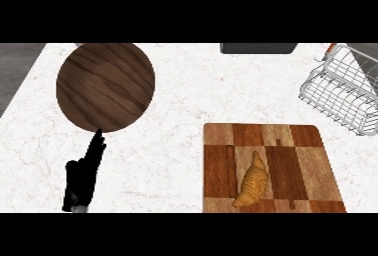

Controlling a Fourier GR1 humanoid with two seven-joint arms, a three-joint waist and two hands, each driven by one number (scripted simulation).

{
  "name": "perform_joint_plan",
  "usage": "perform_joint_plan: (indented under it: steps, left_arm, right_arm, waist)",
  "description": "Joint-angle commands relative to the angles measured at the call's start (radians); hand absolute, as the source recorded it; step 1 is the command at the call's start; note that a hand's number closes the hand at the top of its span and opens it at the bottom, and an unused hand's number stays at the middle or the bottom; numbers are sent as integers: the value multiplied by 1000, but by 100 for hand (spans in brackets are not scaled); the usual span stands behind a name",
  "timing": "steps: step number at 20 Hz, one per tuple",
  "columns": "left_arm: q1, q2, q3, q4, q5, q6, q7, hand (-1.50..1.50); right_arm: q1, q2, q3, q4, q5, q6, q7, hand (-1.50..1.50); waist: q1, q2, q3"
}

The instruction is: Pick the eggplant from the cutting board and place it in the tiered basket

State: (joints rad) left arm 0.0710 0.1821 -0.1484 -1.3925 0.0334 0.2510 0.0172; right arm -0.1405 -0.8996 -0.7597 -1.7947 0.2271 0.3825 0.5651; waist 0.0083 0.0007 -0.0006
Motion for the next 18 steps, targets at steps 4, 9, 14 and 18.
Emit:
perform_joint_plan:
  steps: [4, 9, 14, 18]
  left_arm:
    - [-43, -6, 18, 10, -13, -10, 32, 0]
    - [-4, -37, -4, 23, -33, -8, -20, 0]
    - [-1, -41, 16, 46, -29, -20, -52, 0]
    - [-38, -23, 40, 36, -18, -40, 2, 0]
  right_arm:
    - [-221, -42, 209, 161, 78, -88, 101, 150]
    - [-370, -88, 300, 434, 125, -119, -62, 150]
    - [-379, -14, 393, 572, 218, -188, -209, 150]
    - [-497, 10, 452, 752, 277, -236, -268, 150]
  waist:
    - [9, 2, 0]
    - [21, 5, 0]
    - [14, 5, 1]
    - [15, 5, 1]
